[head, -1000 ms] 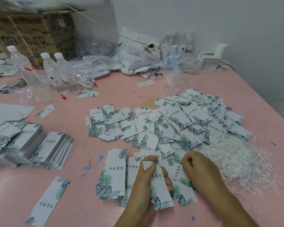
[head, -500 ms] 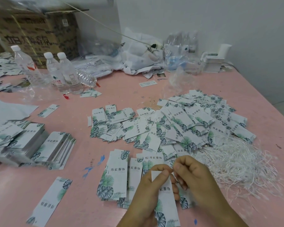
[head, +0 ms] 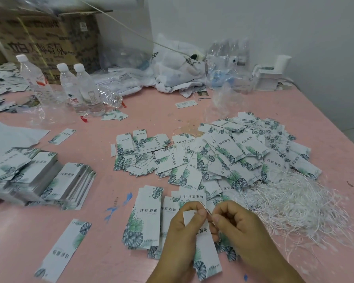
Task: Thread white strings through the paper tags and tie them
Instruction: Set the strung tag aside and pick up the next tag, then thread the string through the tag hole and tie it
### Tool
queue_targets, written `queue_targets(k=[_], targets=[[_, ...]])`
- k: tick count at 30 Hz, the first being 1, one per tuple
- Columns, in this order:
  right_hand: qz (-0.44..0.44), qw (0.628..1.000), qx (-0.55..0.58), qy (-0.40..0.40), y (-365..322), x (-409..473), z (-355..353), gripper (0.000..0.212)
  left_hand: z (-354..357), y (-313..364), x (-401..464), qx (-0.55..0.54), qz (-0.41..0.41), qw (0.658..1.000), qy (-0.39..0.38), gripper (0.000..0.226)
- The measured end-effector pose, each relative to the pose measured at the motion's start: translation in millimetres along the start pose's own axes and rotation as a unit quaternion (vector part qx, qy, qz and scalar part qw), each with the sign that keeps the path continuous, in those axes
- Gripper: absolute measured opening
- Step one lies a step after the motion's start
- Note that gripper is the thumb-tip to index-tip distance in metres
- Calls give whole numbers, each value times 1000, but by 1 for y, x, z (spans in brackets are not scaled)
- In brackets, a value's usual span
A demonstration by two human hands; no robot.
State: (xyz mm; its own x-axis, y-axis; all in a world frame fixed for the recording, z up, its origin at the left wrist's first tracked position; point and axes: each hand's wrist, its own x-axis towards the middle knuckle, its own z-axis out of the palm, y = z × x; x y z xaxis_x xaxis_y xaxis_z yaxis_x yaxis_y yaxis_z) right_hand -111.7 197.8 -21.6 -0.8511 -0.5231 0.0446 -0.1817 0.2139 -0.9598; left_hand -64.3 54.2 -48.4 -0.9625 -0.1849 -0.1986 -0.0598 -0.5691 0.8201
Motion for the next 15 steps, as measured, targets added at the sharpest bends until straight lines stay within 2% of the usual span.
queue_targets(k=[8,11,15], targets=[[-22,999,-27,-2,1,0,-2,9,-2,-3,-1,28,5,999,-17,20],[-18,999,-45,-4,2,0,-2,16,-2,-3,-1,35,4,999,-22,16],[16,1000,-3,1,3,1,0,7,-2,-3,-1,25,0,999,-33,16]])
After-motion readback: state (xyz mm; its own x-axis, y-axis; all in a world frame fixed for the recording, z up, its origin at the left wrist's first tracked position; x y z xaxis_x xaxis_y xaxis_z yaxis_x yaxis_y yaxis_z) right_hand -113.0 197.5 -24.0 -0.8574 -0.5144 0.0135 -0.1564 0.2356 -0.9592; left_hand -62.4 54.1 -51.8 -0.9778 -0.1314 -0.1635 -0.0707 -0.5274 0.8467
